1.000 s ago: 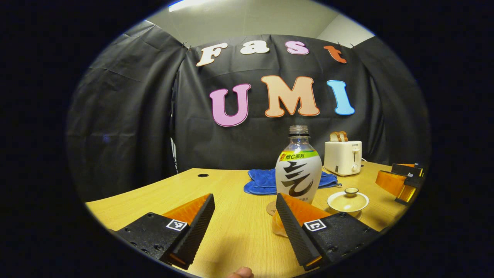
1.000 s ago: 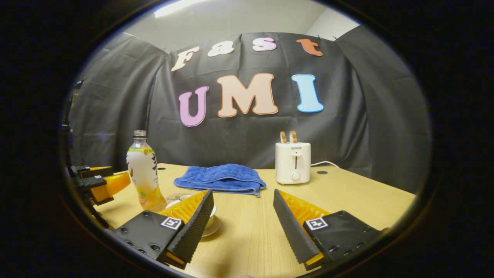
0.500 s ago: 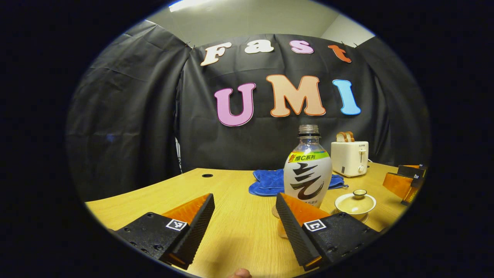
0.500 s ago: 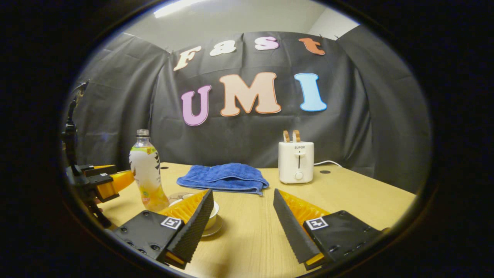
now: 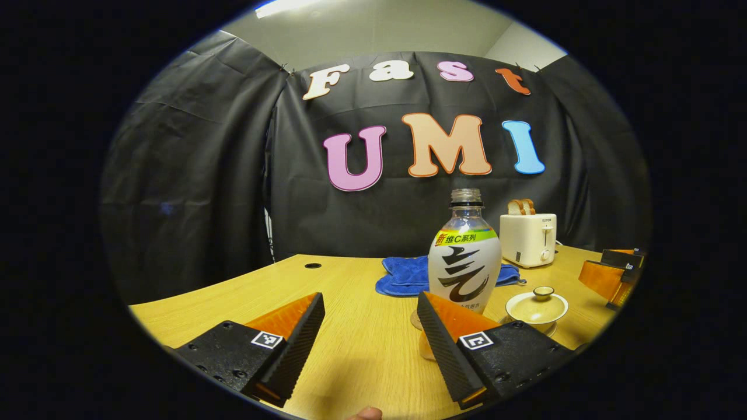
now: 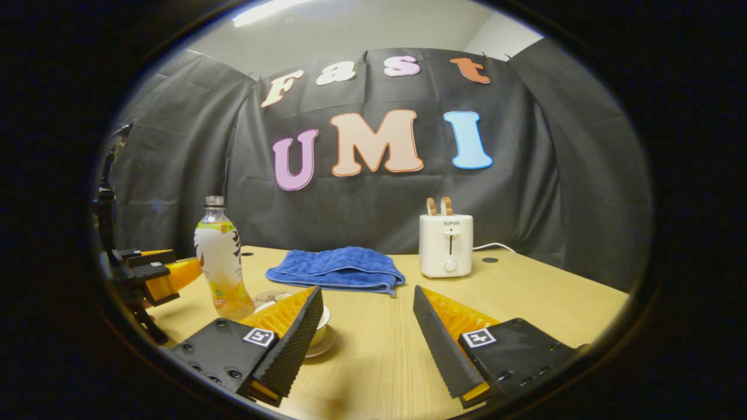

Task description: Open the teacup lid with one hand, grasp the water bottle and pour water into the teacup with the other hand; after pouring, place the water bottle on the coaster and then close the teacup lid.

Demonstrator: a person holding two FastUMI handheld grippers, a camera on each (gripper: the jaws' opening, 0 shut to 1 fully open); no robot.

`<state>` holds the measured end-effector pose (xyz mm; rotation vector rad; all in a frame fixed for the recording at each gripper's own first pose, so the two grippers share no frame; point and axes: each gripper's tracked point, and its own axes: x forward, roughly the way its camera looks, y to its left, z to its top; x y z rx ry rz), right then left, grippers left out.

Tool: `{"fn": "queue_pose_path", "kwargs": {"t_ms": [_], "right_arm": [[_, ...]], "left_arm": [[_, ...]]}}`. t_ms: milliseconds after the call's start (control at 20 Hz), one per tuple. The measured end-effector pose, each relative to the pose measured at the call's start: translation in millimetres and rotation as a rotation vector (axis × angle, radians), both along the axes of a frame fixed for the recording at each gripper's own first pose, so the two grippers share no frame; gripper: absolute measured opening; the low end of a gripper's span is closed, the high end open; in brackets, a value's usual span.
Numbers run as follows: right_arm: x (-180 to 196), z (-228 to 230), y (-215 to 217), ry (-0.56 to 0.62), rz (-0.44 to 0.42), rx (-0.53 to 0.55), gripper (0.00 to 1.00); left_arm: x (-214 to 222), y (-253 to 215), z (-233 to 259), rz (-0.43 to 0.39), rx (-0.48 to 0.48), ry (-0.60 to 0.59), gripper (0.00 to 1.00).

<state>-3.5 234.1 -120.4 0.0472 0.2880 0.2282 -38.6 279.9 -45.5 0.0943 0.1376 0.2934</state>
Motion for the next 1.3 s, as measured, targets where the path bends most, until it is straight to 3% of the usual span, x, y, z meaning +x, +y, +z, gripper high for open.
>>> {"fn": "queue_pose_path", "kwargs": {"t_ms": [200,350,450,500,600,750,800,850,1300], "right_arm": [[-1.3,0.2,3.7,0.0,0.013,0.004,1.0],[-1.0,-3.3,11.2,0.013,0.056,-0.004,0.94],[-1.8,0.4,23.3,0.012,0.101,-0.007,0.94],[-1.2,4.9,28.8,0.003,0.118,-0.009,1.0],[1.9,10.4,37.7,-0.008,0.147,-0.026,0.94],[0.9,3.3,55.2,0.032,0.199,-0.047,1.0],[1.2,1.8,60.1,0.043,0.213,-0.048,0.94],[1.7,0.3,63.3,0.054,0.224,-0.053,1.0],[7.5,-15.6,90.2,0.119,0.277,-0.069,0.92]], "left_arm": [[1.6,-1.1,1.9,-0.014,-0.002,-0.008,0.93],[1.2,-1.1,-0.6,-0.01,-0.003,-0.003,0.94],[1.4,-0.6,-0.9,-0.009,-0.005,-0.002,0.94],[1.2,-0.9,-0.7,-0.008,-0.005,-0.002,0.94],[1.5,-0.3,-0.6,-0.006,-0.005,-0.003,0.94],[1.3,0.3,-0.6,-0.003,-0.004,-0.003,0.94],[1.0,0.2,-0.5,-0.002,-0.004,-0.002,0.94],[0.7,0.0,-0.2,-0.002,-0.004,-0.003,0.94],[0.9,0.3,0.0,0.0,-0.003,-0.003,0.94]]}}
